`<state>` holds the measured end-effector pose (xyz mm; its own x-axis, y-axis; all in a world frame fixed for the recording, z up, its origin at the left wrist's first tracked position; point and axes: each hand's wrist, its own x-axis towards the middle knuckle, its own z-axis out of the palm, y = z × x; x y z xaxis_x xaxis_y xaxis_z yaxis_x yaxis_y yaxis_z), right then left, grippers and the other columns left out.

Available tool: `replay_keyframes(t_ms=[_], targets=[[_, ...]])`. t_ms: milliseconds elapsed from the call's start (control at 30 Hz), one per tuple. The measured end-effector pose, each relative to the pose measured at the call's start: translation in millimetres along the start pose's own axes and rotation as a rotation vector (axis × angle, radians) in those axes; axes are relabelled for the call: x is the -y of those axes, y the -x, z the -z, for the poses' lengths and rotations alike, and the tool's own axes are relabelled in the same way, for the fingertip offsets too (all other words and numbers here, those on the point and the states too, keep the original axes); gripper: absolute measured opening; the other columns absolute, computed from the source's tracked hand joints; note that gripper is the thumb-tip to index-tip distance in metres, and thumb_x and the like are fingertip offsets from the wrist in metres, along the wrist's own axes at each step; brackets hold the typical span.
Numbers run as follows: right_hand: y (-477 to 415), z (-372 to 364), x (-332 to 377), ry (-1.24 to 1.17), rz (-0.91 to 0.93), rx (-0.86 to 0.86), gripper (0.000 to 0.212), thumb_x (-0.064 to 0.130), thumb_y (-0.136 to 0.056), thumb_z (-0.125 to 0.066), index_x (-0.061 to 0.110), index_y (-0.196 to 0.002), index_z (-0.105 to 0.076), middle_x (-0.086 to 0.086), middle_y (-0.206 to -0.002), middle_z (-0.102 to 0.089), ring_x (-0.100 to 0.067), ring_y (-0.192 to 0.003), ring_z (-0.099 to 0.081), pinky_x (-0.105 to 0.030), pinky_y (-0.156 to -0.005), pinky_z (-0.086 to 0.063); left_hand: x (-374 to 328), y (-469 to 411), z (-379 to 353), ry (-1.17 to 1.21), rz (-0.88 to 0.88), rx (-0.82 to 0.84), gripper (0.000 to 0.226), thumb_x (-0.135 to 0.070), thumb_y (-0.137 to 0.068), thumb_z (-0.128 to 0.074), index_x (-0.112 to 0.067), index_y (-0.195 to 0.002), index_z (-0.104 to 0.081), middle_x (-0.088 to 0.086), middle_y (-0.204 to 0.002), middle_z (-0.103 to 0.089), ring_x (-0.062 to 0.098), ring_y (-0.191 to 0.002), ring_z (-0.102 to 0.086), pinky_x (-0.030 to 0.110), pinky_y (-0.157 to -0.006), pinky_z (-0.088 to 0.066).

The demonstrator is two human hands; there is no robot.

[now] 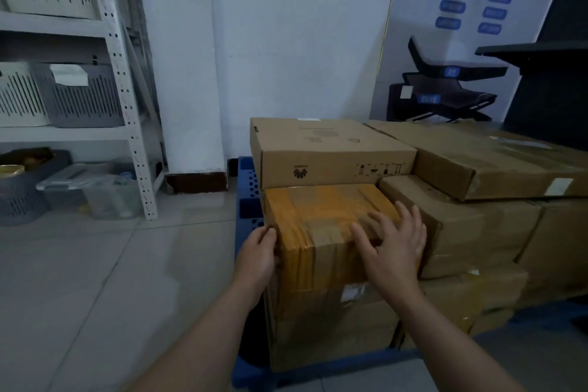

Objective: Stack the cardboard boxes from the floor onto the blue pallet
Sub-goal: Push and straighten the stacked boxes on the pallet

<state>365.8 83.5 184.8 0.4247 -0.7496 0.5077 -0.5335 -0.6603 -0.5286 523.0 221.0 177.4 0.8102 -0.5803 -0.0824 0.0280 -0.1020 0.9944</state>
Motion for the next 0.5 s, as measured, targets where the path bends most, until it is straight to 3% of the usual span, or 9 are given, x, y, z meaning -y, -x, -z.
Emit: replay_keyframes(t_ms=[100,200,367,500], targets=[[5,-9,23,0.002,0.045,0.055,0.05,0.066,-0.085,-0.047,0.034,-0.121,-0.058,0.003,-0.156,-0.022,-0.016,-0.148,0.004,-0.048,-0.119,0.005,2,-7,9,-0.005,-0.009,0.06,0.032,-0.03,-0.102,-0.039,-0.019,-0.126,-0.055,-0.001,-0.11,-0.063,0.006,-0.09,-0.056,0.022,-0.064,-0.042],[15,-22,32,-0.001,0.007,0.019,0.06,0.074,-0.082,-0.042,0.034,-0.126,-0.052,0.004,-0.155,-0.024,-0.017,-0.148,0.001,-0.048,-0.119,0.004,5,-19,17,-0.009,-0.022,0.129,0.032,-0.03,-0.1,-0.042,-0.017,-0.128,-0.053,-0.001,-0.117,-0.061,0.01,-0.098,-0.056,0.023,-0.073,-0.043],[49,-51,47,-0.138,-0.079,-0.124,0.086,0.078,-0.074,-0.034,0.028,-0.144,-0.032,0.011,-0.16,0.002,-0.013,-0.147,0.012,-0.056,-0.118,-0.003,14,-43,29,0.005,-0.02,0.245,0.037,-0.037,-0.096,-0.05,-0.02,-0.129,-0.052,0.0,-0.122,-0.06,0.016,-0.111,-0.057,0.035,-0.099,-0.044],[69,-71,68,-0.172,-0.144,-0.124,0.116,0.091,-0.063,-0.037,0.029,-0.152,0.004,0.019,-0.154,0.028,-0.013,-0.146,0.021,-0.05,-0.118,-0.003,27,-69,47,-0.001,-0.001,0.307,0.041,-0.042,-0.09,-0.059,-0.019,-0.124,-0.057,0.001,-0.121,-0.063,0.017,-0.109,-0.06,0.039,-0.097,-0.048]])
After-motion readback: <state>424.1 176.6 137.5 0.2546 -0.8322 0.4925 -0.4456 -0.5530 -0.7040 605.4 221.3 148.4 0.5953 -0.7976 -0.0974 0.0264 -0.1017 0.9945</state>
